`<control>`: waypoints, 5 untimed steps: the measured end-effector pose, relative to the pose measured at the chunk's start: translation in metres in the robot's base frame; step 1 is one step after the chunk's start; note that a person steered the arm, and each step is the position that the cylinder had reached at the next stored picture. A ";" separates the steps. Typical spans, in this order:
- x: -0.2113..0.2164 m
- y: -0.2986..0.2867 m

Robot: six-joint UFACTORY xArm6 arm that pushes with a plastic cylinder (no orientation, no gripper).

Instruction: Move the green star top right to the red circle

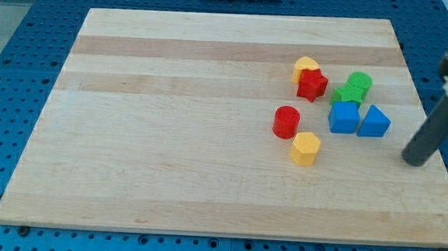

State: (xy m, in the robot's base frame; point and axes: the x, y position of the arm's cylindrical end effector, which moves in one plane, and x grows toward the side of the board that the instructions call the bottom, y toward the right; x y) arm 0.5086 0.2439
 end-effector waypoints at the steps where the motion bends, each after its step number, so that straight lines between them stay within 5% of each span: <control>1: 0.000 -0.019; 5: -0.037 -0.022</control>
State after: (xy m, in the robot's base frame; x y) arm 0.4719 0.2224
